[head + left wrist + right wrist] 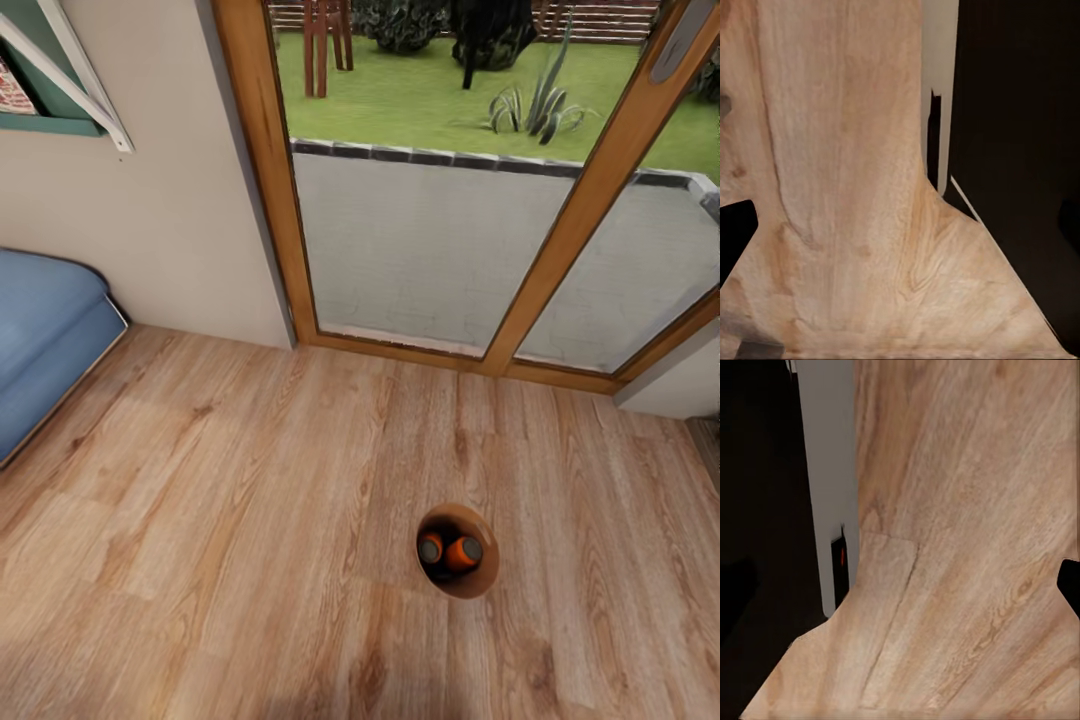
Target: Put the three can of soda from the living room inside the tash can in the kitchen.
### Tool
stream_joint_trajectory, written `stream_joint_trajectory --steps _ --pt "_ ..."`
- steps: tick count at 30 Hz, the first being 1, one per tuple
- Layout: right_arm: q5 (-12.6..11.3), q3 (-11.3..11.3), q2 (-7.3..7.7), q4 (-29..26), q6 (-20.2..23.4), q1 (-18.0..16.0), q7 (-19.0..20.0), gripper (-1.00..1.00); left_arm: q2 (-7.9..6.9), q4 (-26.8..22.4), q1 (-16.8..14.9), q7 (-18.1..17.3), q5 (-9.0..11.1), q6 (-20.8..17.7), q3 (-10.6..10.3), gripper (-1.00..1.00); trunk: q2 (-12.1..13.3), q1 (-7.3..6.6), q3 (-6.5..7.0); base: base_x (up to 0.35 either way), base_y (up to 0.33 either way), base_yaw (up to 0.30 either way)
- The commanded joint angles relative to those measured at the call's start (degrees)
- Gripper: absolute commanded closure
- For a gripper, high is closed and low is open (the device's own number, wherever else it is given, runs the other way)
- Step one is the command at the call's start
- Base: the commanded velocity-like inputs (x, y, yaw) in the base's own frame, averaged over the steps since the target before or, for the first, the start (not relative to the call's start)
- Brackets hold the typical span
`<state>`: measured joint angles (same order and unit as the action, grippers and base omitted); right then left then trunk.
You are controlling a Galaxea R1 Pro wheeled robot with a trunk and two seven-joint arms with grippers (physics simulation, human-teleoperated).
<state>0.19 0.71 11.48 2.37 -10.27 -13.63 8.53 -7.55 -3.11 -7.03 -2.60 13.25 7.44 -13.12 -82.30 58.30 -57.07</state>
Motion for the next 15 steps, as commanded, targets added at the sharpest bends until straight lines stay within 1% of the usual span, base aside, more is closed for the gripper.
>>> stream_joint_trajectory --steps 1,4,5,8,9,12,15 --pt "0.0 0.0 0.03 0.0 0.0 0.2 0.0 -1.0 -0.01 0.0 0.7 0.0 0.0 0.2 0.0 -1.0 0.4 -0.22 0.29 0.0 0.0 0.0" --pt "0.0 0.0 0.1 -0.1 0.0 1.2 0.0 -1.0 -0.11 0.0 2.5 0.1 0.0 0.6 0.1 -1.0 1.6 -0.88 1.1 0.0 0.0 0.0" --pt "0.0 0.0 0.06 -0.1 0.0 1.8 0.0 -1.0 -0.53 0.0 4.1 0.2 0.5 0.9 0.4 -1.0 2.0 -1.1 1.37 0.0 0.0 0.0" --pt "0.0 0.0 0.0 -0.1 -0.1 2.4 0.0 -1.0 -0.93 -0.1 5.0 0.2 1.7 1.5 1.2 -1.0 3.2 -1.76 2.18 0.0 0.0 0.0" --pt "0.0 0.0 -0.03 0.0 -0.8 3.2 0.0 -1.0 -1.17 0.0 5.4 0.2 3.1 2.5 1.7 -1.0 3.6 -1.98 2.45 0.0 0.0 0.0" --pt "0.0 0.0 -0.09 0.0 -1.7 4.5 -0.3 -1.0 -1.44 0.0 5.7 0.2 4.2 3.4 2.1 -1.0 4.8 -2.64 3.26 0.0 0.0 0.0" --pt "0.0 0.0 -0.2 0.0 -1.9 5.3 -0.5 -1.0 -1.51 -0.1 5.8 0.2 4.4 3.6 2.2 -1.0 6.0 -3.3 4.07 0.0 0.0 0.0"
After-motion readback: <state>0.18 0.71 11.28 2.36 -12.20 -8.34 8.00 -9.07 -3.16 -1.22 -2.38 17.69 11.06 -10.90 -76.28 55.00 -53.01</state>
